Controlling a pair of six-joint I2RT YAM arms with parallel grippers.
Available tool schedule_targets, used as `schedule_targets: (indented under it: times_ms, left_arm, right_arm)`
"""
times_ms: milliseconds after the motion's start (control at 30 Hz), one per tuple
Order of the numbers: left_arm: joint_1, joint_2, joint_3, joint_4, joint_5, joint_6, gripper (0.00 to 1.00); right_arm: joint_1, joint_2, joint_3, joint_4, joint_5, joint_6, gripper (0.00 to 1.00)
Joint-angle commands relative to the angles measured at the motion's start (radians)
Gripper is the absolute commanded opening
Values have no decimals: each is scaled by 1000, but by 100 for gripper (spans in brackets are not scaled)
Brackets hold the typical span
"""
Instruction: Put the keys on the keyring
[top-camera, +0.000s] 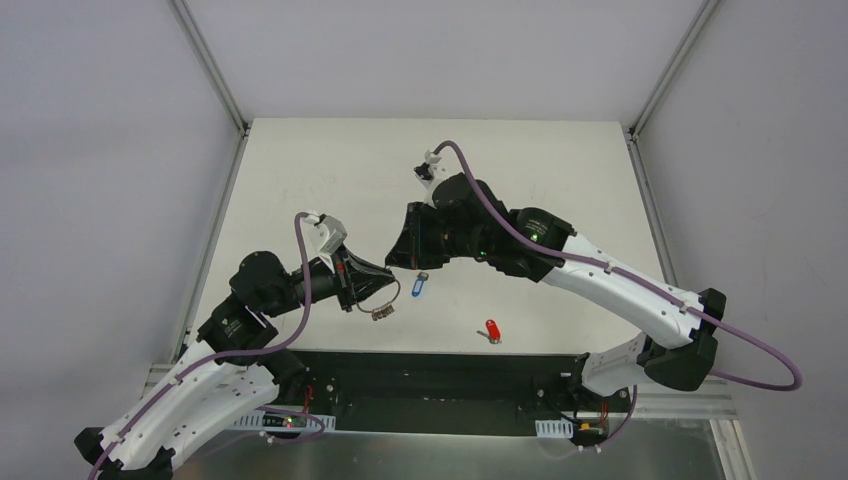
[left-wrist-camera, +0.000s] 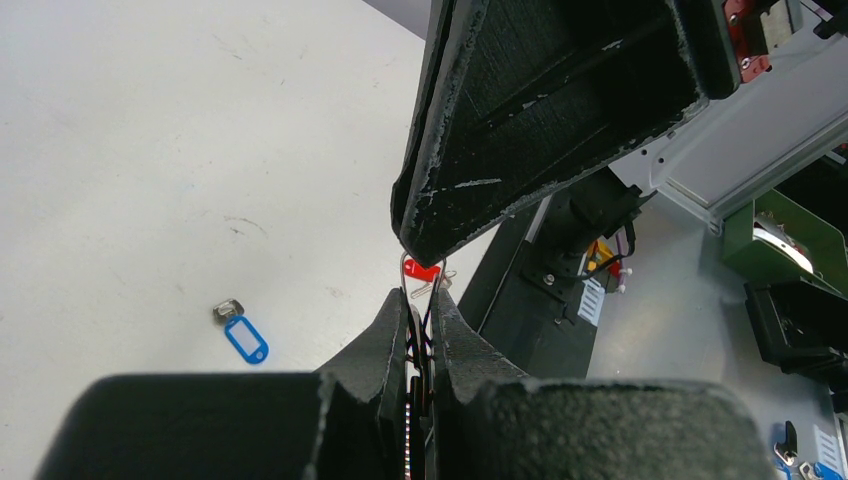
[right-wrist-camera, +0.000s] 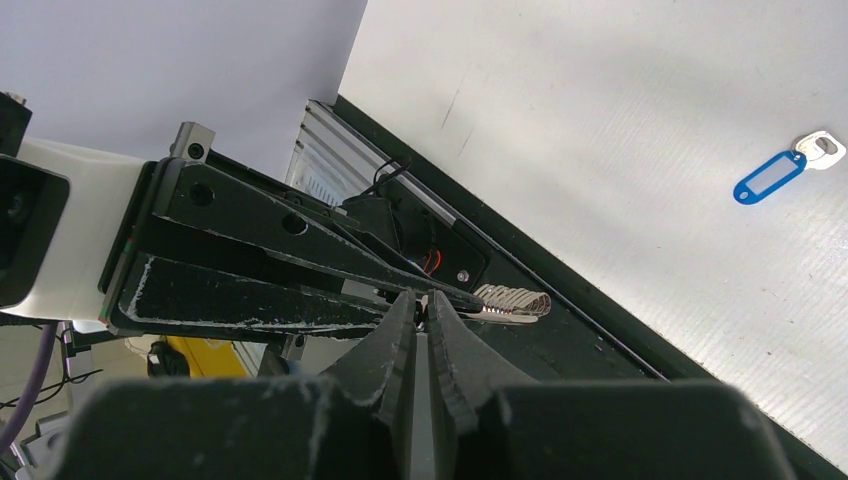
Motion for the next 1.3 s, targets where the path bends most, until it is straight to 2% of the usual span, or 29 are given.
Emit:
schedule_targets:
  times_ms: [0, 267, 367, 700, 867, 1267]
  left_arm:
    - [-7, -9, 10, 53, 2, 18, 0]
    - [-8, -5, 11, 54, 0, 18, 0]
    - [-8, -5, 10, 53, 3, 19, 0]
    - [-8, -16, 3, 51, -22, 21, 0]
    - [-8, -35, 15, 41, -26, 32, 11]
    - [-8, -107, 7, 46, -38, 115, 25]
  right_arm:
    - [7, 10, 44, -3, -55, 6, 10]
    - [9, 14, 44, -5, -69, 6, 11]
    - [9, 8, 40, -2, -56, 4, 0]
    - [21, -24, 22, 13, -31, -4, 0]
    - [34, -38, 28, -1, 10, -23, 0]
    - [42, -5, 161, -122, 110, -65, 0]
